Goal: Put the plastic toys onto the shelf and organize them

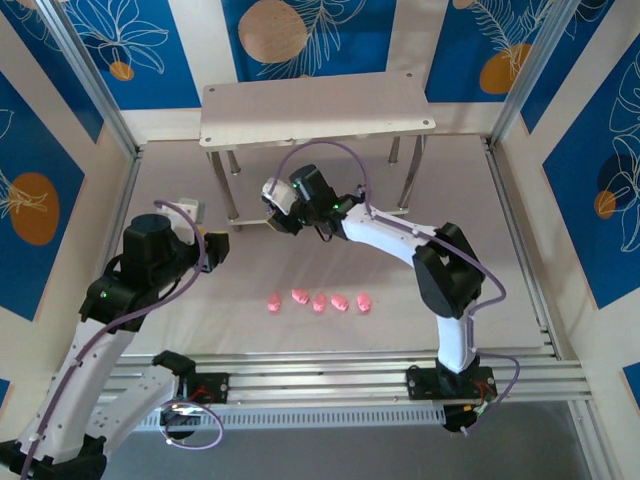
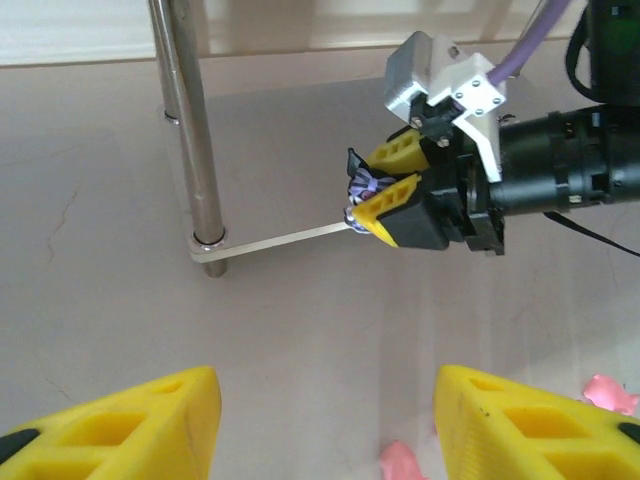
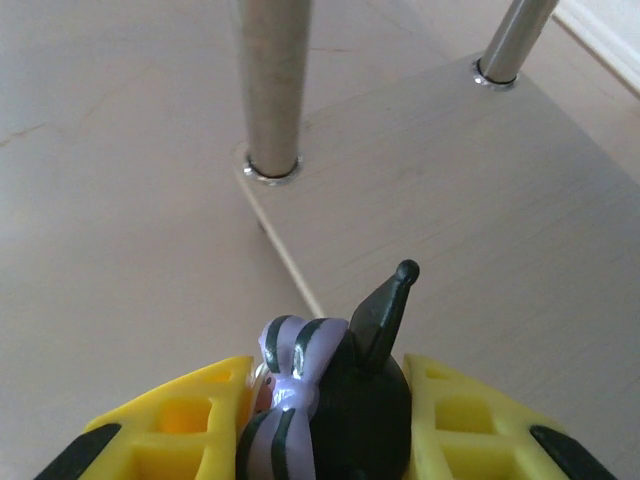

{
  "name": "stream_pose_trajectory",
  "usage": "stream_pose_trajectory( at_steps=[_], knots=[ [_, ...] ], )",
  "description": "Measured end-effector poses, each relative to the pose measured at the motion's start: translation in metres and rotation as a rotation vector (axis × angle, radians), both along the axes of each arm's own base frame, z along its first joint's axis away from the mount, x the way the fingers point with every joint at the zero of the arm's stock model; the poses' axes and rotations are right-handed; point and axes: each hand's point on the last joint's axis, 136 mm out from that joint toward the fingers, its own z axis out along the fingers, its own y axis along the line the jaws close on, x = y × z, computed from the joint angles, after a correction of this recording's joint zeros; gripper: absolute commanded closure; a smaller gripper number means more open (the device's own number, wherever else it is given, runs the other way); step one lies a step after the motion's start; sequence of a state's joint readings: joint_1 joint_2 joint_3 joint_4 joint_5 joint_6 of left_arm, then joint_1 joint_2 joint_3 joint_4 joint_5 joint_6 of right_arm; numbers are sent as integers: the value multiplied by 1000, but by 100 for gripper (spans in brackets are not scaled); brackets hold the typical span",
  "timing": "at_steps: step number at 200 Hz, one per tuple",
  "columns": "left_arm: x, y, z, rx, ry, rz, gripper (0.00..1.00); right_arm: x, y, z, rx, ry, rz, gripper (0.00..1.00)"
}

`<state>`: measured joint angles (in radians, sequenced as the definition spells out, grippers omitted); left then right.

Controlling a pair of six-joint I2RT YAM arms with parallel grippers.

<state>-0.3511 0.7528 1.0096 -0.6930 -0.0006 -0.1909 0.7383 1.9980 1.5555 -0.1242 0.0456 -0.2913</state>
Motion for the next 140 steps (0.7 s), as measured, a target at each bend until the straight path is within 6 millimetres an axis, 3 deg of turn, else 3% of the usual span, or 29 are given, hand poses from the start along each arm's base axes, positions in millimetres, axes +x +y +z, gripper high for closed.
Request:
stream_pose_trajectory(
  at_steps=[69,140],
  knots=[
    [3,5,0,4,-5,10,41,33,12,-35,-40,-32,19,91],
    [6,6,-7,-6,7,11,41,47,13,-38,-23,-66,10,89]
  ],
)
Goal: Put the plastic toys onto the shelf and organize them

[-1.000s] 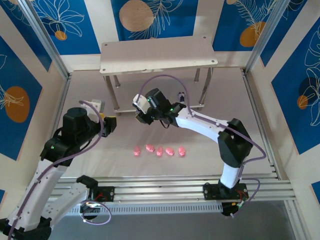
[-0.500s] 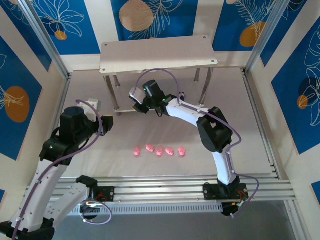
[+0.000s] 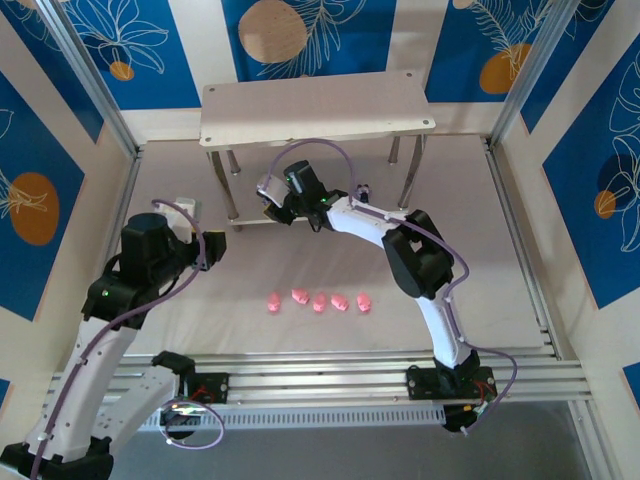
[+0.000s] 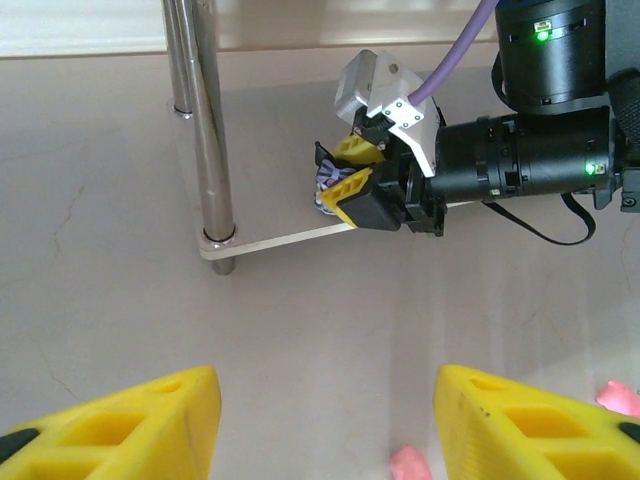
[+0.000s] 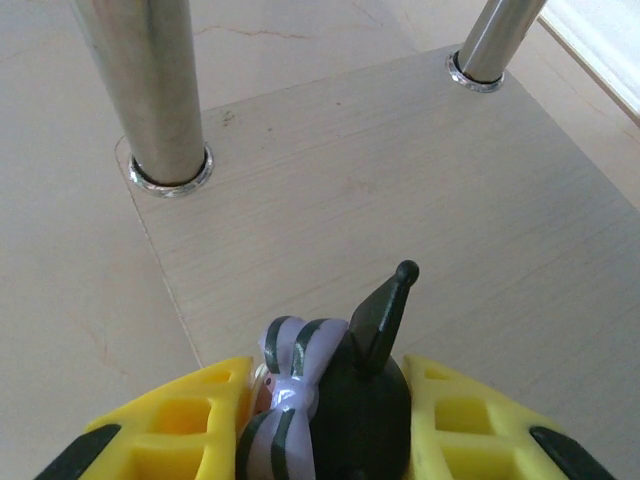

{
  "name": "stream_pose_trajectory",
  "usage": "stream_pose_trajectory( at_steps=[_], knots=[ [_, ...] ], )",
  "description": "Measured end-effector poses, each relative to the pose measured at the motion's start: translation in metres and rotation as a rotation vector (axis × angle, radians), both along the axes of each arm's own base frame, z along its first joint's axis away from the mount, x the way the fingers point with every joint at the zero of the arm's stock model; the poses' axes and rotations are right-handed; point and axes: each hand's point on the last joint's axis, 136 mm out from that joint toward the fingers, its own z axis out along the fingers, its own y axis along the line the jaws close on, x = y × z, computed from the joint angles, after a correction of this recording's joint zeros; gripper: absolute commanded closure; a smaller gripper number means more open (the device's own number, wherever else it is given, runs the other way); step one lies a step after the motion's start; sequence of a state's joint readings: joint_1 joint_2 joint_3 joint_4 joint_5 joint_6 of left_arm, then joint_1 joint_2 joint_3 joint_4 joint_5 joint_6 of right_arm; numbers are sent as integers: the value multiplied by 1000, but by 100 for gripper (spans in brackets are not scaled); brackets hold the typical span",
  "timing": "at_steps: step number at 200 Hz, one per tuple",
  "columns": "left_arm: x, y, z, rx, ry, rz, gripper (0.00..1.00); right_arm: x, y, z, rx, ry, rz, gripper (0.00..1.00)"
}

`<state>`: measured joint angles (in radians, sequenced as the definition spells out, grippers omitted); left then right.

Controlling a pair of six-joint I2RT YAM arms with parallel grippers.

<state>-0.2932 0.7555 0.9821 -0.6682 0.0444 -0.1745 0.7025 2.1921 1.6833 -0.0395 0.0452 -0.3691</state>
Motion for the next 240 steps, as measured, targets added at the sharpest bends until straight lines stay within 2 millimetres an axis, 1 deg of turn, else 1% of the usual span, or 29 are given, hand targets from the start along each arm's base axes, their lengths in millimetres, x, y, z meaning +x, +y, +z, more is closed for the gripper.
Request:
stream_pose_trajectory(
  at_steps=[19,44,87,120,159,192,215,220,240],
  knots=[
    [0,0,0,-3,-1,-1,41,4,0,-4,0,1,-4,89],
    [0,1,0,-4,0,2,41,9,-1,-4,3,-7,-11,88],
    [0,2,-2,-4,4,5,41,9,-1,-3,-5,-3,-10,80],
    [-2,2,-1,-9,-3,3,41,7,-2,-4,-12,5,-10,74],
    [-3,3,1,-12,-10,2,41,8,-3,-4,-18,4,-10,71],
    [-4,3,2,-13,-13,2,41,8,-3,-4,-23,-1,-10,66],
    [-4,3,2,-13,-14,3,41,9,-4,-5,-27,-5,-16,65],
    [-4,3,2,-13,-14,3,41,10,-4,-4,-27,-6,-18,62],
    [-4,3,2,-13,-14,3,41,11,-5,-5,-32,-9,-25,62]
  ],
)
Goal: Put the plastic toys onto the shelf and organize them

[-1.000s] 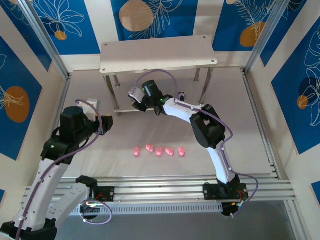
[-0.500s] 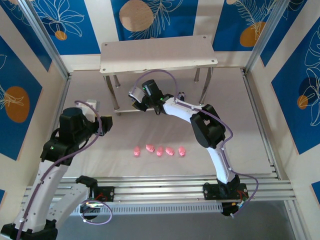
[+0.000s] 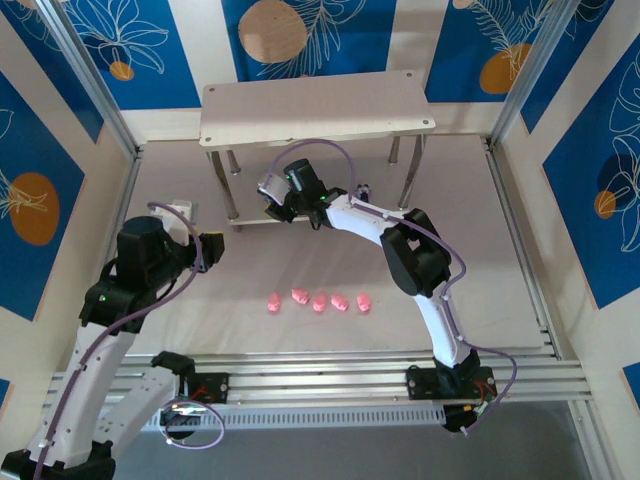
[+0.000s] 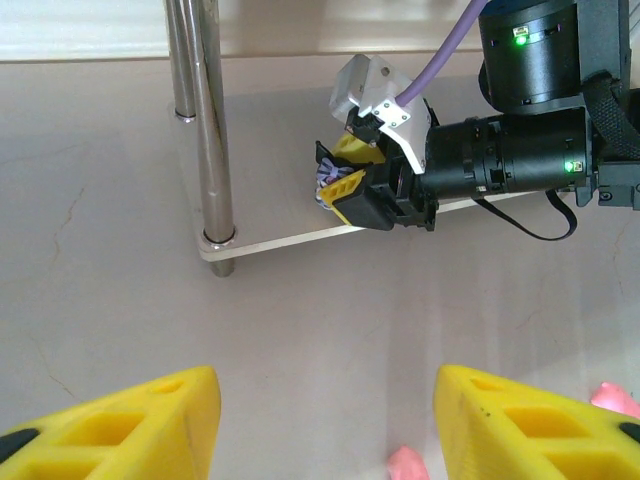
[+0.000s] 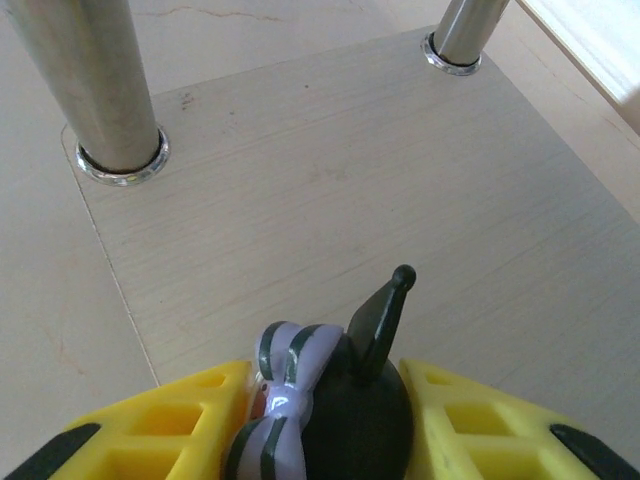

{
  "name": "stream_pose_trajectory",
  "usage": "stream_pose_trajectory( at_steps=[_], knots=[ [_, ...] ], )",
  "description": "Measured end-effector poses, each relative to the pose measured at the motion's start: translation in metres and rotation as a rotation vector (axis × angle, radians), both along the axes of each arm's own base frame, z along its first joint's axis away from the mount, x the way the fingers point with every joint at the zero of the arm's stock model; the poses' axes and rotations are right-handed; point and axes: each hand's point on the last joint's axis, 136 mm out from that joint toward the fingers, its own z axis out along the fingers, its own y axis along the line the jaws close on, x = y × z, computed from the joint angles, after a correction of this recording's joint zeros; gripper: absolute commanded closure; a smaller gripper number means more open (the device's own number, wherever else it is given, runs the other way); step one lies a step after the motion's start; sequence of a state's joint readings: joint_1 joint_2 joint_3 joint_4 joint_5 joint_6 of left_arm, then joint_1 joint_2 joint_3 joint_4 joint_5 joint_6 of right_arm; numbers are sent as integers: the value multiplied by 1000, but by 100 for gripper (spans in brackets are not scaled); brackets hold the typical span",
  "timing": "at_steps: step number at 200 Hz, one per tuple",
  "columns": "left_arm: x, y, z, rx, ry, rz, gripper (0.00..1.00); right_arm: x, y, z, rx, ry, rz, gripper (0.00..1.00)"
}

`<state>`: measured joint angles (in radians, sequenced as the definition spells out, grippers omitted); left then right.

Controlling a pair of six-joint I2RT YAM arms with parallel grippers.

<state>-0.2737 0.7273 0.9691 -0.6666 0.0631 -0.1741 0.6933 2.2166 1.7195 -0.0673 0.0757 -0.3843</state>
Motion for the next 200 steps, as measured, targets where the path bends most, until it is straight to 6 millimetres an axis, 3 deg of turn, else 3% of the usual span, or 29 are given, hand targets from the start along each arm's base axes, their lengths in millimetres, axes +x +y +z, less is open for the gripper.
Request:
stream_pose_trajectory(
  at_steps=[71,83,200],
  knots=[
    [0,-1,0,-4,2,-6,41,0,0,0,-2,-2,-3,60],
    [0,-1,0,-5,2,-8,41,1,-1,0,-4,-3,-4,55],
    [-1,-2,0,-7,2,-9,41,2,-2,0,-8,-7,-10,49]
  ],
)
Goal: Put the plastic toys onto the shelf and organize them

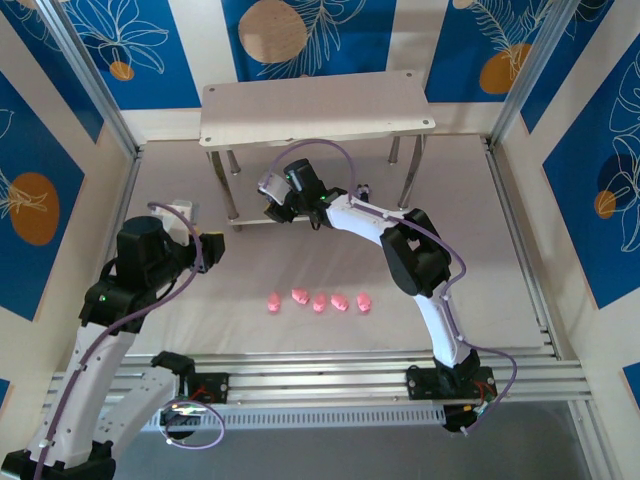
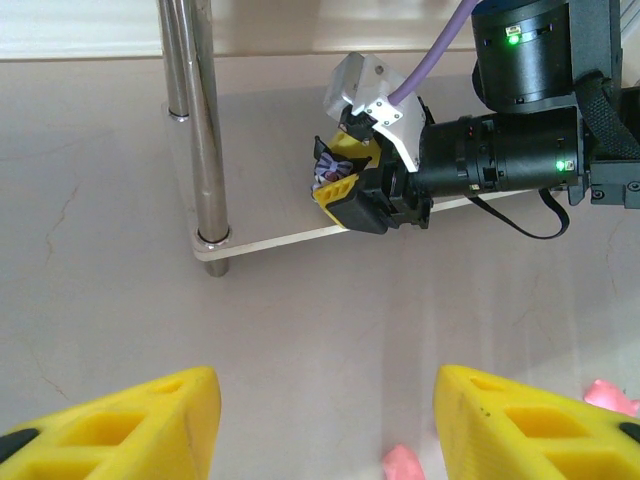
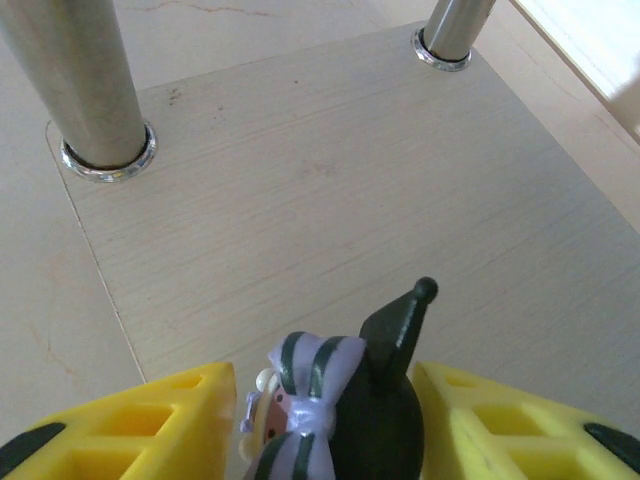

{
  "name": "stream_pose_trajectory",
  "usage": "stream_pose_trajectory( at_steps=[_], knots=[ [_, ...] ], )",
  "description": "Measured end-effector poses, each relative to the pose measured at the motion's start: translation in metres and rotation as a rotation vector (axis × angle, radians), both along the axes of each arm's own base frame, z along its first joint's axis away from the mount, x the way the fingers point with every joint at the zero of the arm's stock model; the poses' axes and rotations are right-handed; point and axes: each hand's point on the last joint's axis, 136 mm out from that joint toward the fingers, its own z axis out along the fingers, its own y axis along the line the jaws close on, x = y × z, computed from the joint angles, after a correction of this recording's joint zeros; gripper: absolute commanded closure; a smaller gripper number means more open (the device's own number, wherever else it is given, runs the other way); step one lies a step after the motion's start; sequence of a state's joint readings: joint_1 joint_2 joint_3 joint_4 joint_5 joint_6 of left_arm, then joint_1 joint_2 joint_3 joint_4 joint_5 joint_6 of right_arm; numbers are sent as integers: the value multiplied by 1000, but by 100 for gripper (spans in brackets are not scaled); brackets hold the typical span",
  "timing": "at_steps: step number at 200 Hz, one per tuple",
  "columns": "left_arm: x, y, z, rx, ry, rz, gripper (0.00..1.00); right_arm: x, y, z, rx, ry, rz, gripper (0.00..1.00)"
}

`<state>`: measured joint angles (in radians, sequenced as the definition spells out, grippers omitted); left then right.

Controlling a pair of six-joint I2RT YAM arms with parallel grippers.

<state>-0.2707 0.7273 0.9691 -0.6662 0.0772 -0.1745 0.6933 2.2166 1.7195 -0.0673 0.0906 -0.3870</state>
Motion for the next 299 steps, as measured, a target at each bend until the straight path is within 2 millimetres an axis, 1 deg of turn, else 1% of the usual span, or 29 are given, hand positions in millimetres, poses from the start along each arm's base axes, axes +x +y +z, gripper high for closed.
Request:
stream_pose_trajectory(
  at_steps=[15,22,32,133,140,146,168,197,224,256,299],
  knots=[
    [0,0,0,1,1,0,41,0,0,0,0,0,0,49],
    [0,0,0,1,1,0,41,0,0,0,0,0,0,35],
    [0,0,0,1,1,0,41,0,0,0,2,3,-6,31],
    [0,0,0,0,0,0,41,1,-2,-2,-2,-2,-16,29],
    [0,0,0,0,0,1,41,1,-3,-4,-3,1,-17,29],
    [0,0,0,0,0,1,41,0,-4,-6,-4,6,-20,26],
    [0,0,0,0,0,1,41,-3,-7,-13,-14,14,-27,25],
    [-1,1,-1,0,1,2,41,-6,-14,-12,-18,0,-43,25],
    [-2,1,-2,-1,-2,2,41,-9,-19,-3,-8,-12,-51,24],
    [-2,1,-4,0,3,2,41,-11,-21,19,23,-50,-57,24],
    [-2,1,-6,1,8,1,41,-29,-24,47,50,-92,-49,24]
  ],
)
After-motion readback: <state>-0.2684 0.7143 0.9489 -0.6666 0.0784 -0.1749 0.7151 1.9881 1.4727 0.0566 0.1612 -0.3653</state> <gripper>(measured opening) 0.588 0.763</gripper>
